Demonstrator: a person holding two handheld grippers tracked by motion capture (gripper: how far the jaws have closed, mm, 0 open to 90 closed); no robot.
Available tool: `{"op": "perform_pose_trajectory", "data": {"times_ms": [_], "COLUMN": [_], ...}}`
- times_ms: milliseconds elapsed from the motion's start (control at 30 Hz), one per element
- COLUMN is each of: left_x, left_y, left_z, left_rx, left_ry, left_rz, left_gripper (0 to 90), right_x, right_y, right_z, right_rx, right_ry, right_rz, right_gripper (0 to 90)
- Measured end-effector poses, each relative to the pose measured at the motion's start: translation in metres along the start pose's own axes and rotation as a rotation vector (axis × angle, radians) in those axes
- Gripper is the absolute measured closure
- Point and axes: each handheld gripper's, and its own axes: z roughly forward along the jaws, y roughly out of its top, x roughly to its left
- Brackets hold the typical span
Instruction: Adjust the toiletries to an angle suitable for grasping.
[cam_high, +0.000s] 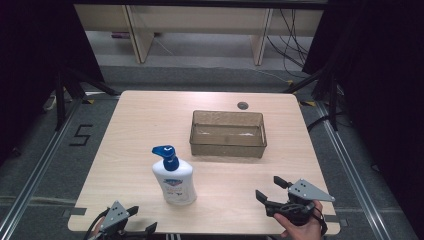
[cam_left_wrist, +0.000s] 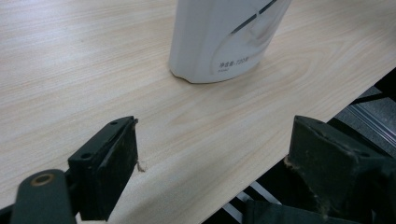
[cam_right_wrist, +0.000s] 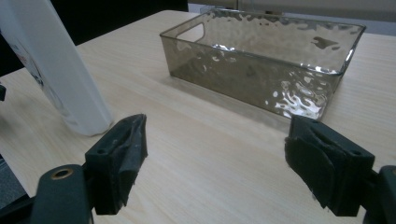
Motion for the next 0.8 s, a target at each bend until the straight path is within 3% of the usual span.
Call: {"op": "perform_pose_trajectory", "data": {"times_ms": [33,67,100,200,267,333,400,433,500,533,633,667,800], "left_x": [0.000,0.000,0.000,0.000,0.000,0.000,0.000,0.000,0.000,0.000,0.000,0.000,0.000], "left_y": [0.000,0.000,0.000,0.000,0.000,0.000,-0.001,-0.001,0.000,-0.001,0.000,0.000,0.000], "left_z": [0.000,0.000,0.000,0.000,0.000,0.000,0.001,0.001,0.000,0.001,0.001,0.000,0.001], "left_rx": [0.001,0.000,-0.002,0.000,0.000,0.000,-0.013,-0.013,0.008,-0.011,-0.002,0.003,0.003], "left_ry": [0.001,0.001,0.001,0.001,0.004,0.007,0.009,0.009,0.013,0.009,0.003,0.011,0.005], "left_rz": [0.001,0.001,-0.003,-0.002,0.000,-0.006,-0.012,-0.012,-0.007,-0.011,-0.003,-0.005,-0.005], "left_gripper": [15.2,15.3,15.3,15.3,15.3,15.3,15.3,15.3,15.3,15.3,15.3,15.3,15.3], "right_x": [-0.001,0.001,-0.001,0.000,0.002,0.004,0.006,0.005,0.006,0.006,0.011,0.010,0.014], "right_y": [0.001,0.001,0.003,0.005,0.009,0.012,0.015,0.016,0.019,0.019,0.024,0.026,0.030], "right_z": [0.001,0.002,0.002,0.003,0.004,0.005,0.006,0.008,0.010,0.010,0.014,0.015,0.017], "right_rx": [-0.012,-0.025,-0.024,-0.029,-0.022,-0.026,-0.011,-0.021,-0.020,-0.020,-0.016,-0.024,-0.035], "right_ry": [0.003,0.012,0.009,0.012,0.052,0.053,0.055,0.055,0.057,0.057,0.093,0.098,0.105], "right_rz": [-0.023,0.002,-0.030,-0.034,0.021,0.026,0.022,-0.005,-0.009,-0.009,0.009,-0.024,-0.010], "right_gripper": [21.8,22.0,22.1,22.1,22.5,22.5,22.8,22.9,22.9,22.9,27.3,27.2,26.9]}}
